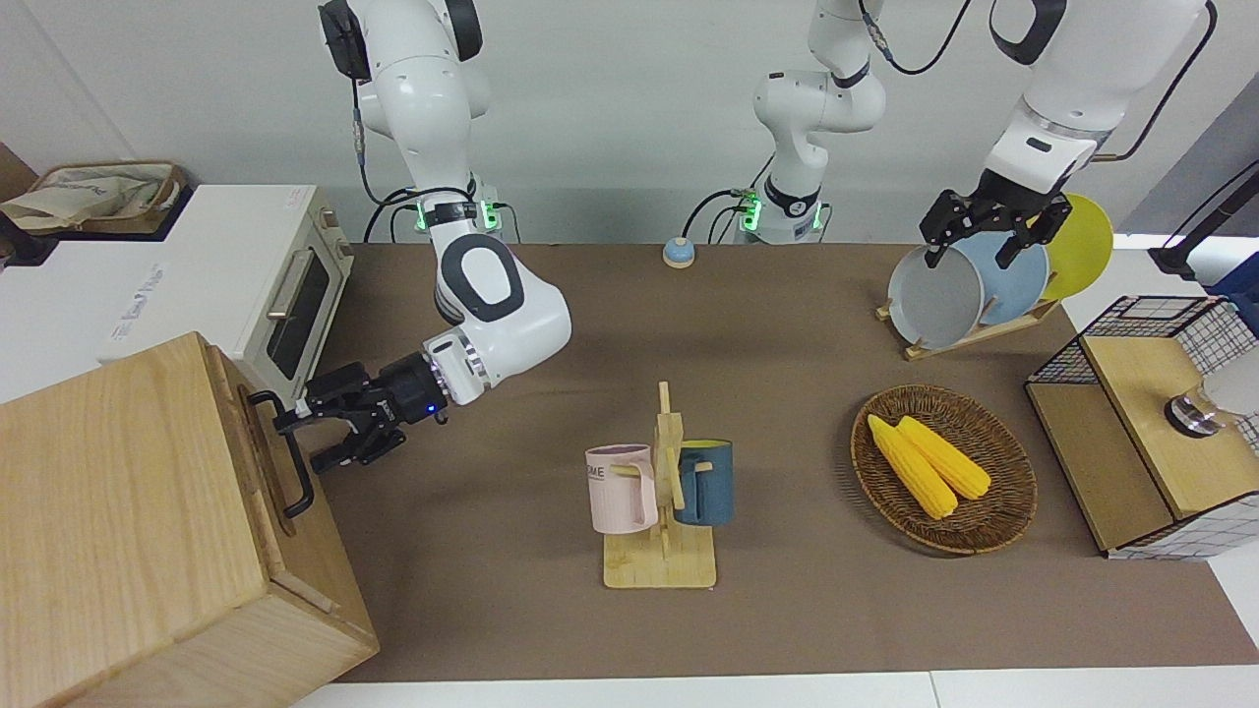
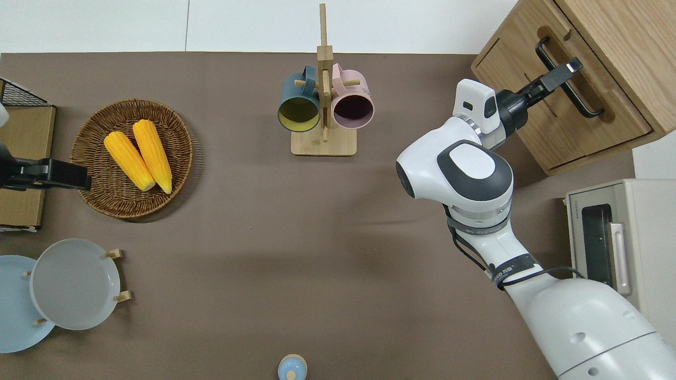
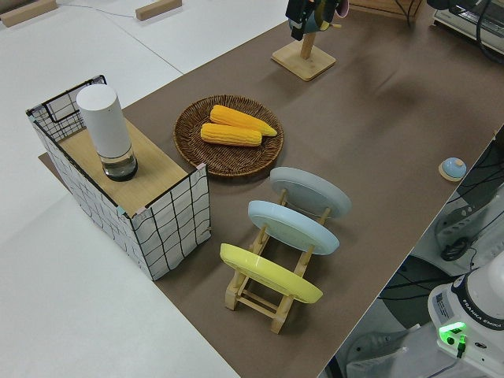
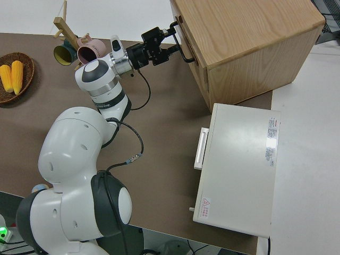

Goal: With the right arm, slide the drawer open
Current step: 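Close the right gripper around the black drawer handle, then pull the handle toward the robot with the right gripper, sliding the drawer out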

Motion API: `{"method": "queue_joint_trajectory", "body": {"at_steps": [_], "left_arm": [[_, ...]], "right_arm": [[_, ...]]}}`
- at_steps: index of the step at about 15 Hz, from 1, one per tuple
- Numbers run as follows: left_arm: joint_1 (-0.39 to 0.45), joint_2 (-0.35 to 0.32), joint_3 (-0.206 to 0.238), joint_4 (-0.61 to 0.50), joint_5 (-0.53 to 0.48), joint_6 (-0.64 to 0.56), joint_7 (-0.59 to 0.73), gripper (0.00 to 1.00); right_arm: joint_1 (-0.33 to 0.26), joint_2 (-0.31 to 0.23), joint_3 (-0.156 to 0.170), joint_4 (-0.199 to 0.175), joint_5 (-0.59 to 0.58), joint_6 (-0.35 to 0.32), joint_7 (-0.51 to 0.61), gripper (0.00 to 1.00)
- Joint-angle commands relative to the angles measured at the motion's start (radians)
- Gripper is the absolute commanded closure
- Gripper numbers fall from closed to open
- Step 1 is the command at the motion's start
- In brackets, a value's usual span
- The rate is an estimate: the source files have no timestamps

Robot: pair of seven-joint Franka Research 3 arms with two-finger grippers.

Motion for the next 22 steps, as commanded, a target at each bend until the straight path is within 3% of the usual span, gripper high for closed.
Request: {"method": "queue_joint_trajectory", "body": {"at_steps": [1, 4, 6, 13, 15, 17, 22], "left_arm": [[-0.017, 0.012, 0.016, 0.020, 0.015, 0.001, 0.006, 0.00], [-0.017, 0.012, 0.016, 0.020, 0.014, 0.001, 0.006, 0.00], [-0.017, 0.012, 0.016, 0.020, 0.014, 0.001, 0.006, 0.00], [-0.017, 0.012, 0.016, 0.020, 0.015, 0.001, 0.006, 0.00], [-0.017, 0.012, 0.016, 0.020, 0.015, 0.001, 0.006, 0.00], [-0.017, 0.012, 0.016, 0.020, 0.014, 0.001, 0.006, 0.00], [-0.017, 0.012, 0.016, 0.020, 0.015, 0.001, 0.006, 0.00]], "right_arm": [[-0.021, 0.000, 0.007, -0.018, -0.055, 0.015, 0.025, 0.401], [-0.019, 0.006, 0.007, -0.018, -0.062, 0.008, 0.019, 0.869], [-0.019, 0.006, 0.007, -0.018, -0.062, 0.008, 0.014, 0.996], [-0.006, 0.001, 0.009, -0.018, -0.053, 0.000, -0.018, 1.000], [0.004, -0.003, 0.013, -0.020, -0.045, -0.024, -0.026, 1.000], [0.028, -0.003, 0.038, -0.018, -0.021, -0.081, -0.049, 1.000], [0.094, -0.006, 0.039, -0.017, 0.021, -0.133, -0.067, 1.000]]}}
